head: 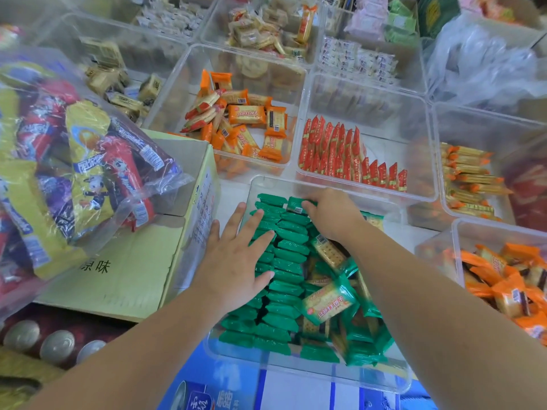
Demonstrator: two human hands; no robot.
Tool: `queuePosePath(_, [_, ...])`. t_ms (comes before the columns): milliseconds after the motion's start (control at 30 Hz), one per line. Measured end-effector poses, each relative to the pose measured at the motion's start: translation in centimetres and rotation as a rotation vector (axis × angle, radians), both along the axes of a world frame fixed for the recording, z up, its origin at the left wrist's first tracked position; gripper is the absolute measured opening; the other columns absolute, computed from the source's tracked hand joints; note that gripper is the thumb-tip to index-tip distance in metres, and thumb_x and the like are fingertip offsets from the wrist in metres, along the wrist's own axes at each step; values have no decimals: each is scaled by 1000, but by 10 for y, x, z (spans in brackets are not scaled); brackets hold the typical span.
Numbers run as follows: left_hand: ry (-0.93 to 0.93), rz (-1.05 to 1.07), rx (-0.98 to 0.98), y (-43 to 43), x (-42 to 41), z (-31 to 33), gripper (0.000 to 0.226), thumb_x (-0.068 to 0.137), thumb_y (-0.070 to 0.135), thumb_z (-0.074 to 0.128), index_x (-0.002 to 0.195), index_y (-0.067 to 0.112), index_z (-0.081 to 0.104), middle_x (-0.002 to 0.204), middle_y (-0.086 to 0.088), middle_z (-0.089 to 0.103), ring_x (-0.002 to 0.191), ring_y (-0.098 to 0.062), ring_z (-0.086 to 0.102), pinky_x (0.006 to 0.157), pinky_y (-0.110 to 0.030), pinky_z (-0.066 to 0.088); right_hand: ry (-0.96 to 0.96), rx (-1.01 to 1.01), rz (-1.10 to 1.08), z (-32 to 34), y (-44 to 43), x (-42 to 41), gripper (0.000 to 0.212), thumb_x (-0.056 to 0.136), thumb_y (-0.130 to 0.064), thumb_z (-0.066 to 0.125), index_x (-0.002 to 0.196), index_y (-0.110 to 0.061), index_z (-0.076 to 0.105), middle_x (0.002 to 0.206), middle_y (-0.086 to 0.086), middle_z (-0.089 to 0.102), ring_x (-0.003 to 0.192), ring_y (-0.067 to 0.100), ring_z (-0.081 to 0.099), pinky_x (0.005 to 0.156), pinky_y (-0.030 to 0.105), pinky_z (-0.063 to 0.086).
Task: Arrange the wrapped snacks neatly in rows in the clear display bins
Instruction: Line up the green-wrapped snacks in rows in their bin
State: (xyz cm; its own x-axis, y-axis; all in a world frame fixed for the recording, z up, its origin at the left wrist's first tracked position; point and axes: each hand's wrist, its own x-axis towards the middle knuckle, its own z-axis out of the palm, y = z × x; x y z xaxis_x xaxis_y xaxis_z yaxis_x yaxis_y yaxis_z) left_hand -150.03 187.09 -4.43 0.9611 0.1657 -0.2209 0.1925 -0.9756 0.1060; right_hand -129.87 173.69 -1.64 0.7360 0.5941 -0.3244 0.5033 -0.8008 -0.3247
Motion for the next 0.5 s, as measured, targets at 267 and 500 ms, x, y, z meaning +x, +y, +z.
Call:
queuePosePath(267, [-6,-2,4,0,0,-1,77,91,72,41,157,40,18,168,2,-12,151,-28,-26,120,-64,11,7,-162,-122,-3,9,2,36,100,-51,51,110,-23,72,78,-1,62,68,18,61,60,32,52])
queuePosePath(500, [-11,-2,-5,-1,0,-1,75,92,70,42,157,39,19,168,3,-12,151,-27,-27,120,-64,10,-67,-262,-259,-20,25,-8,42,97,-53,55,78,-15,54,66,0,49,55,16,47,45,26,32])
